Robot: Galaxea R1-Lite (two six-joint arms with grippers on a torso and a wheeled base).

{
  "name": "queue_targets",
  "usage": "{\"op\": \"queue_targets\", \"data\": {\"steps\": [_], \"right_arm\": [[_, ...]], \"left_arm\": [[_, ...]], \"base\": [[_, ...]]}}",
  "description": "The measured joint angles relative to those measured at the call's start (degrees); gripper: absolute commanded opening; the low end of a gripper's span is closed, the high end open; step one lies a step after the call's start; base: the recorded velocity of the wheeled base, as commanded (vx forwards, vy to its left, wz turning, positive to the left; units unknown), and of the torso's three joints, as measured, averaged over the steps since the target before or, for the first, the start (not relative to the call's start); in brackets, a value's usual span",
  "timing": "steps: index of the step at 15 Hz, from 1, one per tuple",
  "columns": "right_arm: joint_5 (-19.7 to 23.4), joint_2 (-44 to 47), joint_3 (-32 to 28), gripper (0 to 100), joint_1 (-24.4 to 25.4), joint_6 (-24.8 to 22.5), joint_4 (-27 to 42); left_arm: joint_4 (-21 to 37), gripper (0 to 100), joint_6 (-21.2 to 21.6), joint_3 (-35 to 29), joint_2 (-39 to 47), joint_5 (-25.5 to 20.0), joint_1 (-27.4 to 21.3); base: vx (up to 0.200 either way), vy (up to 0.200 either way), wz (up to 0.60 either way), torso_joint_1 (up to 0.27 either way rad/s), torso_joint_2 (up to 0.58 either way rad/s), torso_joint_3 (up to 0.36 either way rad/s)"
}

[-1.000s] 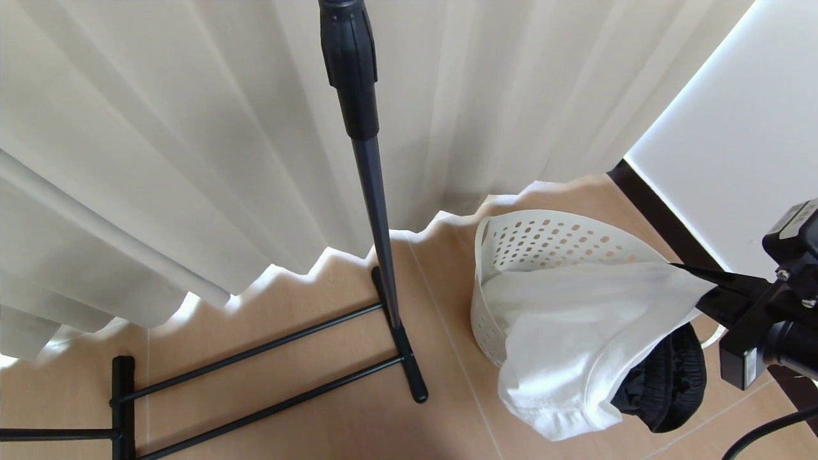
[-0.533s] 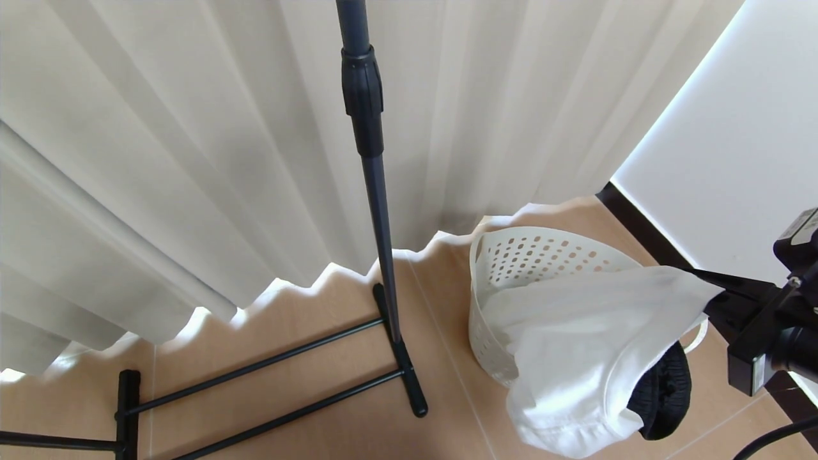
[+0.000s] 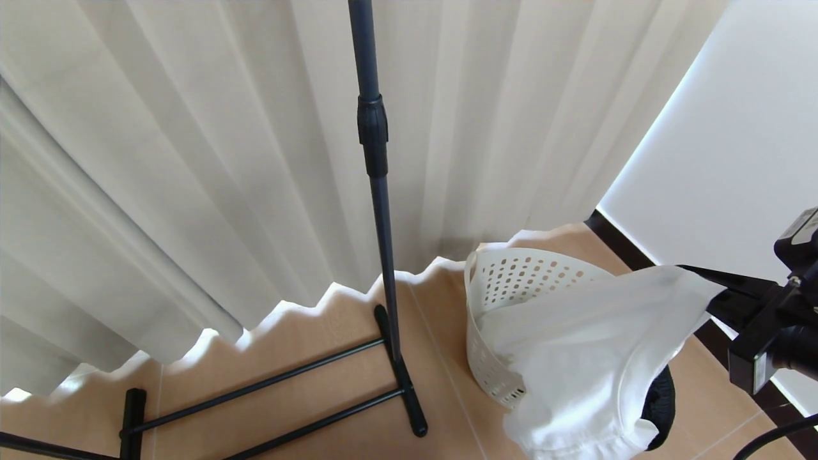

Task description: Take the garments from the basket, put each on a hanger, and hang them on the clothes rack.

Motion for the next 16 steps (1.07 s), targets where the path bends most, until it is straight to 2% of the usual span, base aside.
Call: {"op": "queue_targets", "data": {"steps": [3, 7, 10, 16], "right_arm": [[0.00, 0.17, 0.00, 0, -0.59, -0.51, -0.01], [0.02, 0.20, 0.09, 0, -0.72, -0.51, -0.04], [0.00, 0.27, 0.11, 0, -0.72, -0.51, 0.02], [0.00, 0.35, 0.11, 0, -0.69, -0.51, 0.05]], "left_arm": [[0.00, 100, 0.00, 0.04, 0.00, 0.00, 0.00], [-0.02, 100, 0.00, -0.02, 0.00, 0.02, 0.00], [0.01, 100, 0.00, -0.02, 0.00, 0.02, -0.02], [0.01, 100, 0.00, -0.05, 0.00, 0.02, -0.02]], "base": [[0.000, 0.000, 0.00, 0.001, -0.27, -0.116], [0.000, 0.000, 0.00, 0.028, -0.42, -0.347], [0.000, 0.000, 0.00, 0.098, -0.46, -0.339], [0.000, 0.000, 0.00, 0.129, -0.48, -0.180]]}}
